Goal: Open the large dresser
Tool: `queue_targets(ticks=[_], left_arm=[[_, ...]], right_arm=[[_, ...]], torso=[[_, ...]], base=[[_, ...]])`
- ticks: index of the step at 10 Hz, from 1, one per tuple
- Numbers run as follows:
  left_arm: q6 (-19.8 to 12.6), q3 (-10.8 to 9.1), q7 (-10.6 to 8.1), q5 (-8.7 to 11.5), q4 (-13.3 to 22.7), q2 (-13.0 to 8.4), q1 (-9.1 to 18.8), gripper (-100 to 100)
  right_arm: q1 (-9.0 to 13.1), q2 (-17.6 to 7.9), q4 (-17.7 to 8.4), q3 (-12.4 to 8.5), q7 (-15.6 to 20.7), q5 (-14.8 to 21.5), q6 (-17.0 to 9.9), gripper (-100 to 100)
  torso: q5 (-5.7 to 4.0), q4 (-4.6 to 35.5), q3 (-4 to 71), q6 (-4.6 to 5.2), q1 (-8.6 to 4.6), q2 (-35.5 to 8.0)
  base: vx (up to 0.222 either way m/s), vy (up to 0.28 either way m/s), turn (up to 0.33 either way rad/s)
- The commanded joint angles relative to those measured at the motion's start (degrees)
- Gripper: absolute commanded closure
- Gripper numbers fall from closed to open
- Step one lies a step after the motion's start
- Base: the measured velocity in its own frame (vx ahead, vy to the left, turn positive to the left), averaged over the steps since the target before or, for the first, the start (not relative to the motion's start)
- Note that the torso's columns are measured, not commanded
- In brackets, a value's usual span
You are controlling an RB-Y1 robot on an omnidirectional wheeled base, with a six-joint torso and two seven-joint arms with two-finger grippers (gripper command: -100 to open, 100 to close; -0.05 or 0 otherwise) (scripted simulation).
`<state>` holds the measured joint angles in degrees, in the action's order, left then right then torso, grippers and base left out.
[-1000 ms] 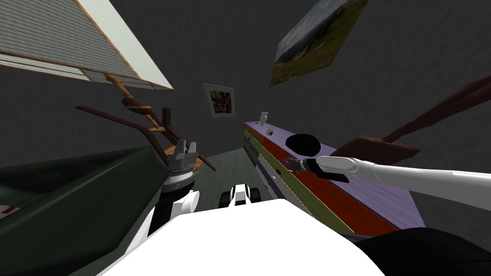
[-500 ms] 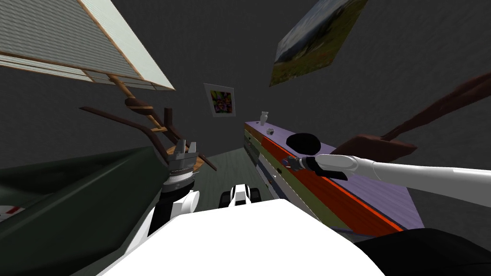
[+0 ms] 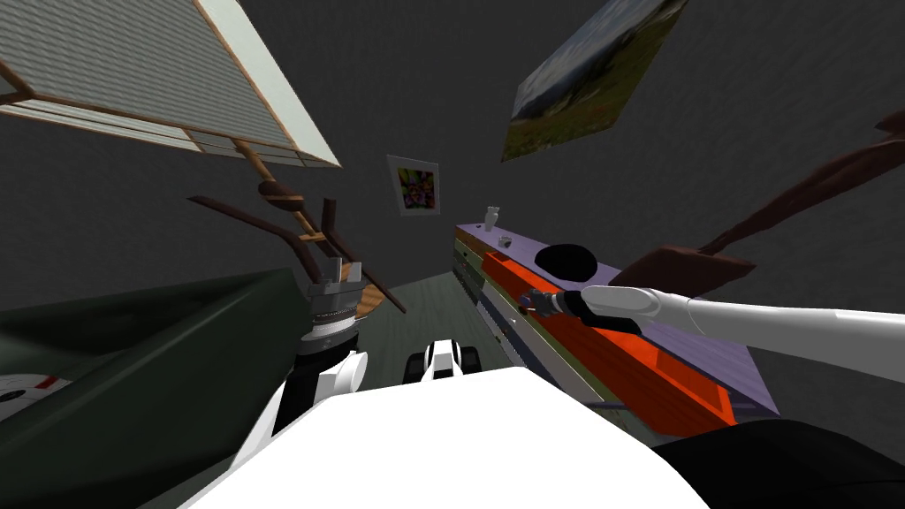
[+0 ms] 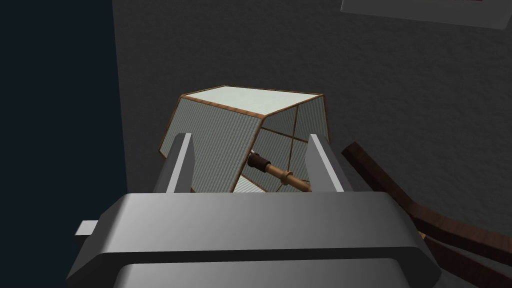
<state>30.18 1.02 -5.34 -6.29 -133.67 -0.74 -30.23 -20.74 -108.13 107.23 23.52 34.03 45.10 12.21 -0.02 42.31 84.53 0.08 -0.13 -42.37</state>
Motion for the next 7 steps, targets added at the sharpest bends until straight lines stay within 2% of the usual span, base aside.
queue_targets(ticks=[1, 5, 7], left_arm=[[0.00, 0.01, 0.00, 0.00, 0.00, 0.01, 0.01, 0], [0.00, 0.00, 0.00, 0.00, 0.00, 0.00, 0.00, 0], [0.00, 0.01, 0.00, 0.00, 0.00, 0.01, 0.00, 0]], right_arm=[[-0.57, -0.36, 0.64, 0.04, 0.20, -0.20, -0.46, 100], [-0.90, -0.73, 1.47, -0.08, 0.09, -0.05, -1.05, 100], [-1.25, -1.01, 2.02, -0.06, 0.09, 0.02, -1.42, 100]], torso=[[-0.05, -0.09, -0.06, 0.00, 0.23, -0.03], [0.05, 0.02, 0.04, 0.06, -0.17, 0.01], [-0.06, -0.09, -0.03, -0.02, 0.20, 0.02]], base=[[-0.067, 0.164, -0.011], [-0.033, 0.148, -0.016], [-0.052, 0.187, -0.030]])
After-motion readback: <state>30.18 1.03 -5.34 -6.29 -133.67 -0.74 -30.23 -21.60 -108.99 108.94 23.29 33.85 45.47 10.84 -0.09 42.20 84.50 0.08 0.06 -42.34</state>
